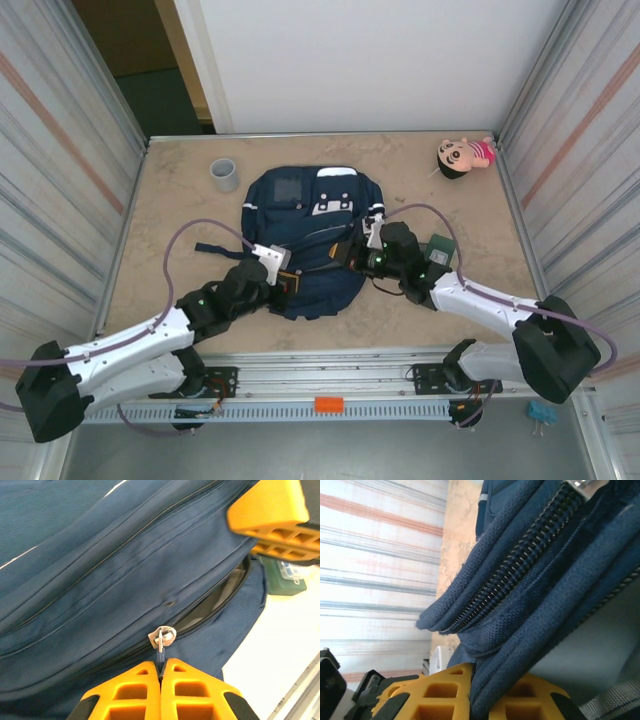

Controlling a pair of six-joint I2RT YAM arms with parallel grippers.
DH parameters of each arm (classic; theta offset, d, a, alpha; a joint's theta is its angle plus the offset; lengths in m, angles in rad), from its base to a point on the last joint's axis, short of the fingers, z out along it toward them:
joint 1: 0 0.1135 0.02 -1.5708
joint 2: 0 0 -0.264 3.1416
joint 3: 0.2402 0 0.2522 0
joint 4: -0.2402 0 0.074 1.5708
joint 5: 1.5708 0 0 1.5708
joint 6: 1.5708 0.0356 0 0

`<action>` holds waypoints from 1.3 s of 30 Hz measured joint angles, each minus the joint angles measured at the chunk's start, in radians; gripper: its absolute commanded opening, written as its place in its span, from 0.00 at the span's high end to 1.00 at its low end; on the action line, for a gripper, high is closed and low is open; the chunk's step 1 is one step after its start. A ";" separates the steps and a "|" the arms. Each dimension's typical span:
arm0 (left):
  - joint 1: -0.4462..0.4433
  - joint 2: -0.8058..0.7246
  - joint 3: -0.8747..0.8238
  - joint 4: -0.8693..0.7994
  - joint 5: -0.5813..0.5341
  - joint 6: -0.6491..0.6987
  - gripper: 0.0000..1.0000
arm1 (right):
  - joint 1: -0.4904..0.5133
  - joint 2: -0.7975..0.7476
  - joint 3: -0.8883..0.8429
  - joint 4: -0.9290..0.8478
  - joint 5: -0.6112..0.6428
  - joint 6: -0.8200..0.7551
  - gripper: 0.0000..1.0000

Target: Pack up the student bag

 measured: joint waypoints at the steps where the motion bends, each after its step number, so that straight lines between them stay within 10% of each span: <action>1: 0.000 -0.014 0.000 -0.015 -0.018 -0.004 1.00 | -0.029 0.000 0.013 -0.018 -0.029 -0.008 0.93; 8: 0.016 -0.130 -0.060 -0.047 -0.095 -0.026 1.00 | -0.243 0.010 0.116 -0.161 -0.240 -0.113 0.90; 14: 0.021 -0.133 -0.102 0.003 -0.085 -0.028 1.00 | -0.290 0.039 0.144 -0.179 -0.282 -0.117 0.37; 19: 0.022 -0.063 -0.089 0.045 -0.067 -0.006 1.00 | -0.140 0.013 0.054 -0.061 -0.153 -0.040 0.28; 25: 0.022 -0.007 -0.050 0.055 -0.046 0.016 1.00 | 0.029 0.010 -0.011 -0.003 0.009 0.032 0.35; 31: 0.022 -0.001 -0.050 0.061 -0.043 0.016 1.00 | 0.042 0.097 0.019 0.062 0.042 0.056 0.78; 39: 0.089 -0.035 -0.050 0.033 -0.046 0.000 1.00 | -0.010 0.105 0.096 -0.004 -0.053 -0.025 0.89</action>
